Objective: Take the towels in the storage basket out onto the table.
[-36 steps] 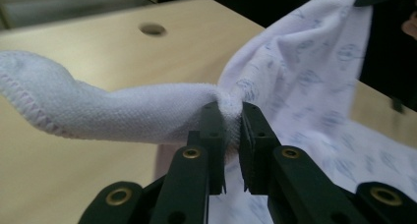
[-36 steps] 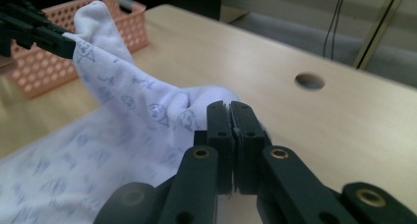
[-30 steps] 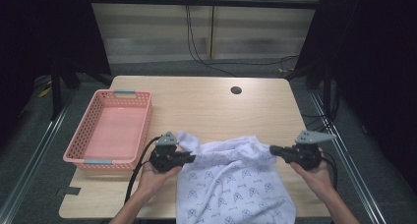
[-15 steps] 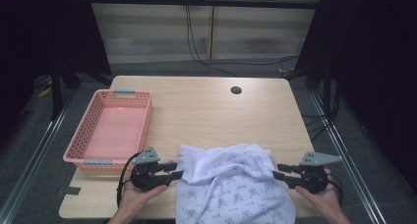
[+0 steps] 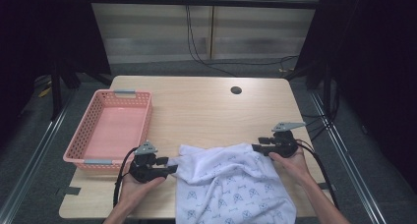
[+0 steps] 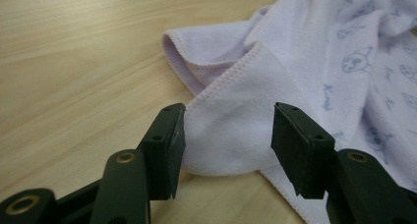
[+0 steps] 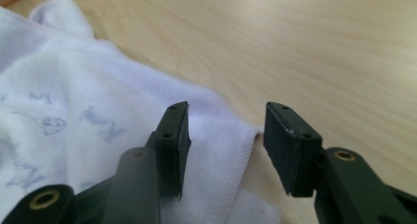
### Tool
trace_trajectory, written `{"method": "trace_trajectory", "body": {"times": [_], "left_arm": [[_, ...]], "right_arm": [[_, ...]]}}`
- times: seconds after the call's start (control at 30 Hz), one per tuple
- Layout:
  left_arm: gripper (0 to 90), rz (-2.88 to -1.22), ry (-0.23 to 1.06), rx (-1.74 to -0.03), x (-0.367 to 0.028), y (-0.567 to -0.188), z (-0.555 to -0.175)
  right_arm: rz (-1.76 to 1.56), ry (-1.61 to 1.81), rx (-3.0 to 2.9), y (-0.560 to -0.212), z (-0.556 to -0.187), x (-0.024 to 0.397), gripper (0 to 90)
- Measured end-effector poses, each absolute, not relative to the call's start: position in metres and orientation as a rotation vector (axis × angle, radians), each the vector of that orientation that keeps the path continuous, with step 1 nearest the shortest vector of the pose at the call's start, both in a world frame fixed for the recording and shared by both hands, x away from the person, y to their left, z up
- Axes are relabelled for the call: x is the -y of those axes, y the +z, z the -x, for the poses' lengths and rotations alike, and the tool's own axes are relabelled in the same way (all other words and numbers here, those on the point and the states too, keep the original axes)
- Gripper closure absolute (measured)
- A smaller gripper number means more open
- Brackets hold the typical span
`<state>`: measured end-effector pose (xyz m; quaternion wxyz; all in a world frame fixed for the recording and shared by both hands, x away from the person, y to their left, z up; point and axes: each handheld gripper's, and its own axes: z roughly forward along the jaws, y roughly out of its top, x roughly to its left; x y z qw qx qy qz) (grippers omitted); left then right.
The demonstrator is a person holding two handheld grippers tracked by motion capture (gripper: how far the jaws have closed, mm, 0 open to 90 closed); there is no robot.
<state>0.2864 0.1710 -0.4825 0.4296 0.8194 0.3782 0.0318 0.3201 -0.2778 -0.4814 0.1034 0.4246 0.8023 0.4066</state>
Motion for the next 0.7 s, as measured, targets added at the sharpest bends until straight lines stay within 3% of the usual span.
{"method": "trace_trajectory", "body": {"times": [0.4, 0.5, 0.53, 0.57, 0.6, 0.7], "left_arm": [[45.3, -2.135, 0.069, -0.924, -0.157, -0.492, -0.287], [59.9, -2.158, 0.070, -0.905, -0.154, -0.494, -0.288], [77.2, -2.156, 0.072, -0.890, -0.154, -0.494, -0.289], [77.2, -2.136, 0.064, -0.885, -0.155, -0.494, -0.291], [88.1, -2.090, 0.037, -0.877, -0.158, -0.492, -0.292], [90.0, -2.060, 0.045, -0.864, -0.160, -0.485, -0.292]], "right_arm": [[-1.175, 1.108, -2.453, -0.499, -0.303, 0.268, 48.4], [-1.150, 1.098, -2.460, -0.499, -0.304, 0.266, 55.4], [-1.151, 1.107, -2.452, -0.498, -0.303, 0.265, 65.0], [-1.151, 1.107, -2.452, -0.498, -0.303, 0.265, 65.0], [-1.156, 1.099, -2.429, -0.497, -0.303, 0.266, 69.8], [-1.170, 1.126, -2.387, -0.491, -0.302, 0.269, 74.1]]}}
